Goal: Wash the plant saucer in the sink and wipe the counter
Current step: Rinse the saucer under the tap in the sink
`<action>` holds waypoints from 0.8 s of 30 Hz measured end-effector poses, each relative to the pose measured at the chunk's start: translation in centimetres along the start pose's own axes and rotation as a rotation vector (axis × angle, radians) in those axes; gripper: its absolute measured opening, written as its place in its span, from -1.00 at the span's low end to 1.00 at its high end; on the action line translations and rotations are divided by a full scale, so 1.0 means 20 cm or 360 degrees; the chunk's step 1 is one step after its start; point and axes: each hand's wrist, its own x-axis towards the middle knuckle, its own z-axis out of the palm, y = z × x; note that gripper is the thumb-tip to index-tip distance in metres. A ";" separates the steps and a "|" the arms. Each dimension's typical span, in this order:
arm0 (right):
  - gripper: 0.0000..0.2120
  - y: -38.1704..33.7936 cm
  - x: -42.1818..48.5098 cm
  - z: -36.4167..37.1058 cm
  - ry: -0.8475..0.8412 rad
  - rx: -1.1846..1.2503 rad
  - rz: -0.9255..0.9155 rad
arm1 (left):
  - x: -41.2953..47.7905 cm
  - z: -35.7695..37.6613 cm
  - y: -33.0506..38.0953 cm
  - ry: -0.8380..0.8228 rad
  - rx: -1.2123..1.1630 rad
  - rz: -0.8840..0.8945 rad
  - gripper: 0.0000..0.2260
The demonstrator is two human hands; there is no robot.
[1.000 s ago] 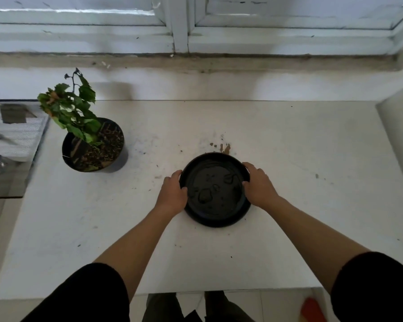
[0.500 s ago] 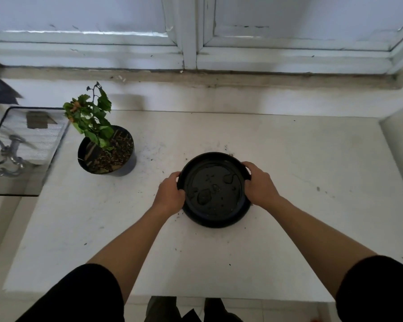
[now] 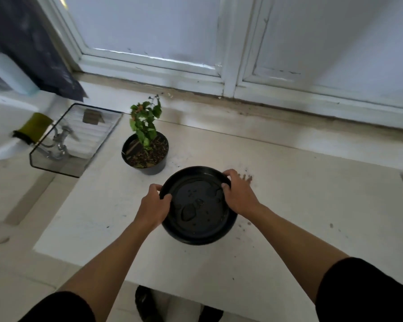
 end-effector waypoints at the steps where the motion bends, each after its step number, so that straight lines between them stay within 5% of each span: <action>1: -0.76 -0.06 0.01 0.03 -0.0015 -0.0007 -0.0035 | -0.01 -0.05 -0.03 0.0031 -0.0023 -0.0015 -0.76; 16: -0.80 -1.06 0.13 0.75 -0.0260 0.0009 -0.0281 | 0.00 -1.07 -0.69 0.0332 -0.0411 -0.0025 -0.77; 24: -0.85 -1.61 0.19 1.18 -0.0285 0.0143 -0.0243 | 0.06 -1.66 -0.99 0.0295 -0.0989 -0.0228 -0.73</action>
